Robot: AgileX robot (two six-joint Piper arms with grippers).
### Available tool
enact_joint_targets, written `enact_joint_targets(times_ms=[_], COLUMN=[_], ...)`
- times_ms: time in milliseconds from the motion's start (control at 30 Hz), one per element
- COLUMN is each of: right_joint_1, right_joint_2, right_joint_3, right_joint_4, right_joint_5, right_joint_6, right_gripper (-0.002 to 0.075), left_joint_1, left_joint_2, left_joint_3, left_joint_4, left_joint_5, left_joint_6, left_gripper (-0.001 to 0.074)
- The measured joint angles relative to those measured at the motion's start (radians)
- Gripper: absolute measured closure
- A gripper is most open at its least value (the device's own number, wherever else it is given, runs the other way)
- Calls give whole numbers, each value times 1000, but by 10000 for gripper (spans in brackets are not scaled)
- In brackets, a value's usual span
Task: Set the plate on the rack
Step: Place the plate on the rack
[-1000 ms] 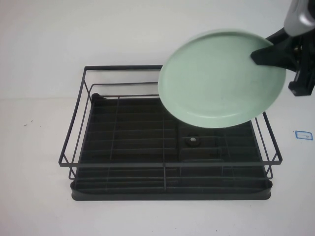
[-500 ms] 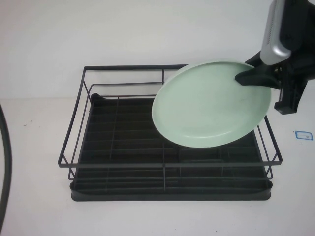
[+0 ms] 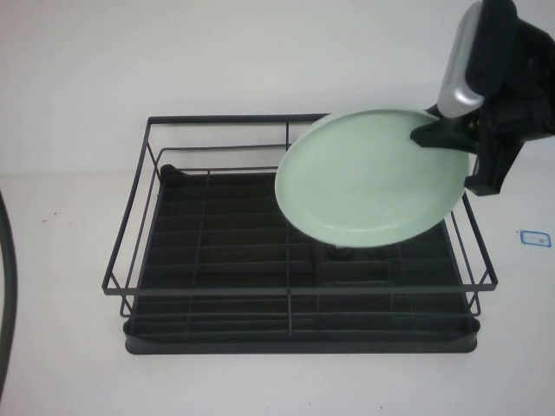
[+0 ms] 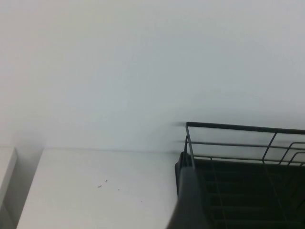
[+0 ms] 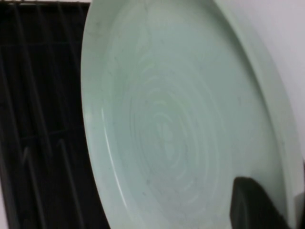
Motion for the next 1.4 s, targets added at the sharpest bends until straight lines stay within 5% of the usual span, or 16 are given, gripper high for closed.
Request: enact_joint_targets(times_ms=[1400], right_joint_1=[2], right_joint_2=[66], right_joint_3=[-1], right_joint_4=[33], right_joint_5=[-261], right_joint_6=[-26], right_gripper=[643], left_joint_1=[0], left_joint_2=[0], left_joint_3=[0], left_joint_4=[26], left_joint_5=[-4], left_joint_6=[0], left_gripper=[265])
